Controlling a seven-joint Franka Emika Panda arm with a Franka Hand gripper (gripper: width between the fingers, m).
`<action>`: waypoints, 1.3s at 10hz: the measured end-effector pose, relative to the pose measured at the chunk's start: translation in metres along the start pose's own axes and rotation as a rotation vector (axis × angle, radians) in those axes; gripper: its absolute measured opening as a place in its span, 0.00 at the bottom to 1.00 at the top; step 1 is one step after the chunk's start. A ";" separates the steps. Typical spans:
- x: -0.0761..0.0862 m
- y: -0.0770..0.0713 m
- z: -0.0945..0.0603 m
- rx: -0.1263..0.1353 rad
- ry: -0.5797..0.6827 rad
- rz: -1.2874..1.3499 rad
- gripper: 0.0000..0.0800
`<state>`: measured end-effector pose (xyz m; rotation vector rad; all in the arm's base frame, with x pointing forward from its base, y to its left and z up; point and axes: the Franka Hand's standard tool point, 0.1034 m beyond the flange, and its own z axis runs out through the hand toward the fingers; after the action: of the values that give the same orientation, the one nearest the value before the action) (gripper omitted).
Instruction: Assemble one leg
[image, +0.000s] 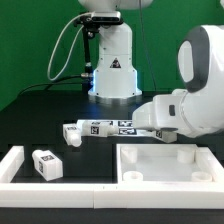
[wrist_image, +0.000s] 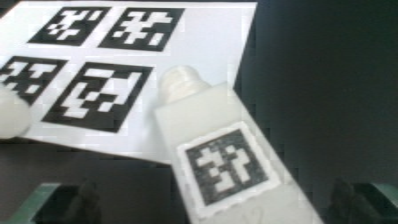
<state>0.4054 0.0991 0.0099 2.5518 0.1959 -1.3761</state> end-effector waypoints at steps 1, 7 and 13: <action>0.001 0.000 0.000 0.001 0.005 0.000 0.81; 0.001 0.000 0.000 0.001 0.003 -0.001 0.36; -0.040 0.048 -0.085 0.142 0.003 0.056 0.36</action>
Offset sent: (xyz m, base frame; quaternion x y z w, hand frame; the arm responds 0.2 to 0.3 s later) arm 0.0000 0.0000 0.0000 0.0000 0.0000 0.0000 1.0000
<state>0.4626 0.0758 0.0950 2.6511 0.0275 -1.4128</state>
